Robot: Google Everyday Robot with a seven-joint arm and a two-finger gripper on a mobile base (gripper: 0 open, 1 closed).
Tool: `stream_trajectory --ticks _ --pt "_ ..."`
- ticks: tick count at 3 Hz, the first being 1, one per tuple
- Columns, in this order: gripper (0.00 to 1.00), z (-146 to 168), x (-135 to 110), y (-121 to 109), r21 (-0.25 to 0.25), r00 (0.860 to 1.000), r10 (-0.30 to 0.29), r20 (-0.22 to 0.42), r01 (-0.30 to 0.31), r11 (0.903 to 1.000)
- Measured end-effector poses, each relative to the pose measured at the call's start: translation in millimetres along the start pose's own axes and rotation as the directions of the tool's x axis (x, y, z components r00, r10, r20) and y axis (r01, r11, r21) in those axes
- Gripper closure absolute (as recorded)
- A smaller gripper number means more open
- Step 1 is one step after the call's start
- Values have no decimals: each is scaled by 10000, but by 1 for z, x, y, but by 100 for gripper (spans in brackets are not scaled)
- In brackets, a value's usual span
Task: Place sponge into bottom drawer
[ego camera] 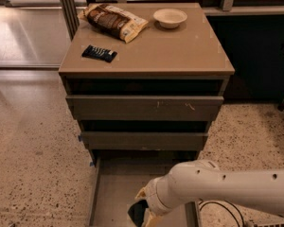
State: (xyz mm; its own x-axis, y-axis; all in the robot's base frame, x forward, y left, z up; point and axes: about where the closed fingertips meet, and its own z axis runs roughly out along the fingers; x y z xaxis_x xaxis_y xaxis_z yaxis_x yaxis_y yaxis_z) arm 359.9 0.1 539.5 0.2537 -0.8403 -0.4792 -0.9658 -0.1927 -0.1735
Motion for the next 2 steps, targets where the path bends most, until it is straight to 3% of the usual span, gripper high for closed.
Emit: stream_trajectory --ticks 1,2 --pt "100 8 -6 -13 667 9987 504 78 -508 9965" --pt "100 18 2 -16 507 9987 510 90 -513 9974"
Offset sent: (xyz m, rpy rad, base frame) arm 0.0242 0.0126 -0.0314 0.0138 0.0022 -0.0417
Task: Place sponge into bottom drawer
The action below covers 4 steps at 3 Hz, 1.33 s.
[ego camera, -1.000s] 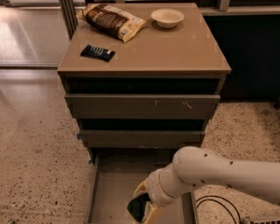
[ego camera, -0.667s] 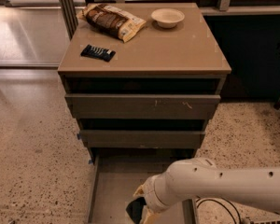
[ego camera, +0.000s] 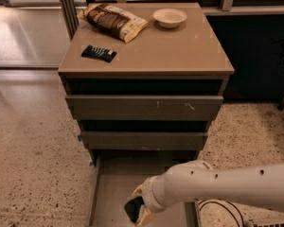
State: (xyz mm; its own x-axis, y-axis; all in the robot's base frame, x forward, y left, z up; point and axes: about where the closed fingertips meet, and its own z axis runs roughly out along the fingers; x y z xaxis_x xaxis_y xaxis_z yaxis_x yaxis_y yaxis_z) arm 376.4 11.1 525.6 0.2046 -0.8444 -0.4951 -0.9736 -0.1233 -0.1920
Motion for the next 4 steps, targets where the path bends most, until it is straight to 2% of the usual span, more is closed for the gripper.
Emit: stream_trajectory --ticks 1,2,3,4 --pt "100 19 14 -21 236 9992 332 229 -337 9992" --pt "100 42 40 -61 964 9855 1359 1013 -1457 9846" --pt "100 62 66 -97 1493 9651 2153 1494 -2372 9599" --pt "100 62 66 -97 1493 9651 2152 1495 -2372 9599"
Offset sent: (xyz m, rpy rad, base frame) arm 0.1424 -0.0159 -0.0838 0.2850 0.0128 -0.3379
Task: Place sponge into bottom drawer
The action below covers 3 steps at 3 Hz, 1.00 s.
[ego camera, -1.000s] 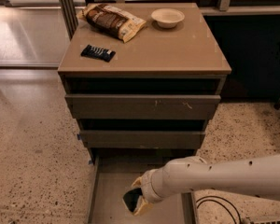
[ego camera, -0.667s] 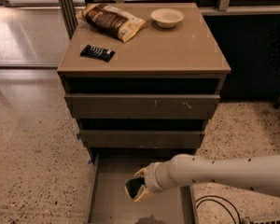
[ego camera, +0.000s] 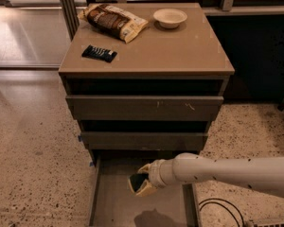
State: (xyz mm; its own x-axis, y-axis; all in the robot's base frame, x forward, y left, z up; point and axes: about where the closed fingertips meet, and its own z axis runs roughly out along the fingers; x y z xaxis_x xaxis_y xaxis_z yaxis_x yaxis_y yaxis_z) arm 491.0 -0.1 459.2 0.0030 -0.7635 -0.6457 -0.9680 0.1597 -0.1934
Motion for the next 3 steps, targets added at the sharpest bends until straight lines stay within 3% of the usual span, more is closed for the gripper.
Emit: stream_trajectory --ticks 1,3 --pt "100 6 4 5 -20 9998 41 -172 -41 10000" --pt "100 75 64 47 -36 9944 956 -442 -958 9954"
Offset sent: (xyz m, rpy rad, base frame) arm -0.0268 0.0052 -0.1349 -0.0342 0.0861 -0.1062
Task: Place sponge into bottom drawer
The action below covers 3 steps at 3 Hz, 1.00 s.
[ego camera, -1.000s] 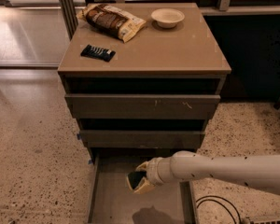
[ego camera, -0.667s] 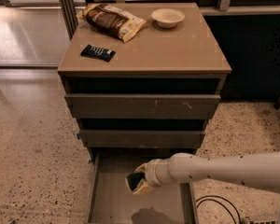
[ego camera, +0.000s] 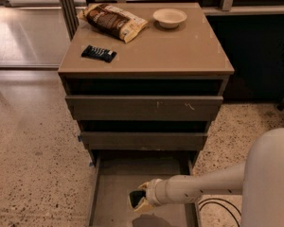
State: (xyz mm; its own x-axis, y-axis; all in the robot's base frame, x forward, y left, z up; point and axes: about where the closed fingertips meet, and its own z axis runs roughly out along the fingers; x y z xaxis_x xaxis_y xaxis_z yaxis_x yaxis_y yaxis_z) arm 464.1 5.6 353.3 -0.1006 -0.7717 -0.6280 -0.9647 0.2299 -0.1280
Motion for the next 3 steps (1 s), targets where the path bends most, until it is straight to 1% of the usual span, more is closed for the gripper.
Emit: stream_trajectory --ticks 1,2,3 --pt "100 32 27 17 -92 9975 706 22 -705 9975" --pt "100 32 27 17 -91 9975 706 22 -706 9975" --pt "100 59 47 17 204 9948 1019 75 -1021 9946"
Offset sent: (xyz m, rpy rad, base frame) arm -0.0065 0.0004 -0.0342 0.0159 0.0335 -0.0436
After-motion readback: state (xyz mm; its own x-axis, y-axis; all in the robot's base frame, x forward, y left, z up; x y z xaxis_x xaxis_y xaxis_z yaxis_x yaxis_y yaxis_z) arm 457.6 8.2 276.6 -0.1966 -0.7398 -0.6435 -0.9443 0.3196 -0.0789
